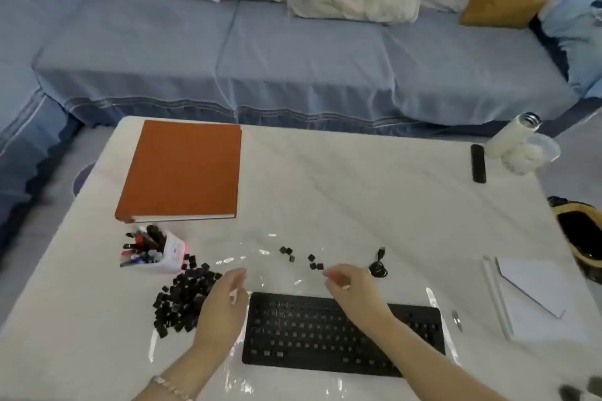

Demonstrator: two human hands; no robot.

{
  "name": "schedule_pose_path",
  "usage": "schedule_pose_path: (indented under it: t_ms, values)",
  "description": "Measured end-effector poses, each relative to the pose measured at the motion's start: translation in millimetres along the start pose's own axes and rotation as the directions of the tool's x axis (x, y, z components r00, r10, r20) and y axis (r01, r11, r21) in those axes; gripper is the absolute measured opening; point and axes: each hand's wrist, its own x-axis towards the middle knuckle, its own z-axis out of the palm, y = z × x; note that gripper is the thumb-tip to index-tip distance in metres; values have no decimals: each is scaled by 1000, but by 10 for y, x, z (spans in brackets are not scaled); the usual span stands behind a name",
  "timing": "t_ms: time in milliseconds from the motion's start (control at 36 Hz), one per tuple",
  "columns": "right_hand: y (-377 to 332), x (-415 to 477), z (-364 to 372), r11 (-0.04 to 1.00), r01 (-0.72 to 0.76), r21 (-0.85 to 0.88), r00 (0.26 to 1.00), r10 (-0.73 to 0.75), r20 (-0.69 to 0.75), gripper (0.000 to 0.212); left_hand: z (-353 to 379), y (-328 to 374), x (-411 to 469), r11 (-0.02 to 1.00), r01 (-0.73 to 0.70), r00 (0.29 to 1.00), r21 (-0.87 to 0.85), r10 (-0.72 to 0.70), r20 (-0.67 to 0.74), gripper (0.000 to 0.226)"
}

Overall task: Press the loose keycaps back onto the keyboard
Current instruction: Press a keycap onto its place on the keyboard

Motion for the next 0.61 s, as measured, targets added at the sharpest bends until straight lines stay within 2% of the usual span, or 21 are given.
schedule_pose_path:
  t_ms: [83, 194, 361, 472, 611]
  values:
    - [209, 458, 200, 995, 40, -95, 999, -42, -25, 24, 279, -430, 230, 986, 8, 999, 169, -14, 33, 35]
    - [459, 1041, 479, 986, 73, -150, 997, -75, -10, 26, 581, -921, 531, 916, -101, 991, 389, 59, 120, 39]
    - [661, 1835, 898, 957, 177, -228, 984, -177, 22, 33, 851, -1404, 900, 861, -233, 970, 451, 174, 169, 39]
    - [738, 2163, 1147, 889, 276, -365, 961, -260, 93, 37, 997, -1709, 1038, 834, -378, 925, 401, 352, 140, 38]
    - [767, 2350, 1293, 772, 364, -521, 931, -296, 212, 34, 1065, -1870, 1110, 846, -389, 919, 364, 384, 90, 42]
